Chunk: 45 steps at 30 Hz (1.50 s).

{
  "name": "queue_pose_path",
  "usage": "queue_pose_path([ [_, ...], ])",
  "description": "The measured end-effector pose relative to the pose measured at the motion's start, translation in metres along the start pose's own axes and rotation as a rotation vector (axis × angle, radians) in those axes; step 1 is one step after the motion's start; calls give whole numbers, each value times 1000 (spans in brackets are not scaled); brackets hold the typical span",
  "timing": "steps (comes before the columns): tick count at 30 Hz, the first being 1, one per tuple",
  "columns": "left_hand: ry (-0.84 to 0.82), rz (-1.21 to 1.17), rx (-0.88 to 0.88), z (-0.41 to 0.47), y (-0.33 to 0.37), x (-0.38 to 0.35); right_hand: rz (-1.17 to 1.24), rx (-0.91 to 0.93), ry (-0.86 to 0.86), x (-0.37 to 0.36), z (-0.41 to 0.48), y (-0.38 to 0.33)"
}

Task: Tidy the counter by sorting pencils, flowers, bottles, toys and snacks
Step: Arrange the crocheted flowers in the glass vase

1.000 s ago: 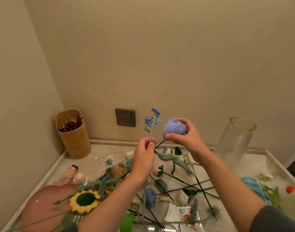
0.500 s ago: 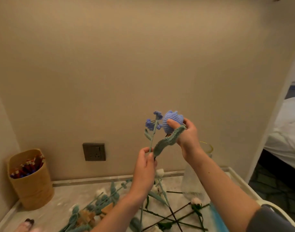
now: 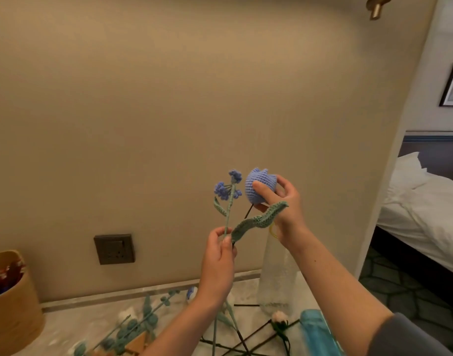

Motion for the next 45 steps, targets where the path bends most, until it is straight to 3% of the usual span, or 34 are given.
queue_pose_path([
  [4,6,-5,3,9,4,-9,28,-204,-128,-2,-12,24],
  [7,29,-16,-10,20,12,-17,-47,-253,-90,14,-24,40],
  [12,53,20,-53,37,24,-35,-267,-170,-143,26,-30,34],
  [19,8,-37,-115,50,42,-75,-240,-163,8,44,-5,-1],
  [25,-16,-120,-160,70,62,-108,-68,-180,53,46,25,-25],
  [36,19,-141,-135,145,83,-131,-257,128,115,61,89,-91],
  [41,13,-123,-152,154,73,-137,-379,182,121,72,101,-77],
  [45,-3,-123,-103,143,34,-141,-380,100,133,98,98,-31],
])
Point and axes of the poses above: each hand's wrist, its own z-axis towards the middle knuckle, its own x-axis out of the back of the hand, y = z × x, the point moved 9 cm from there along z, towards the middle knuckle, and after that the axes turned 5 degrees about z, right-handed, at the moved point
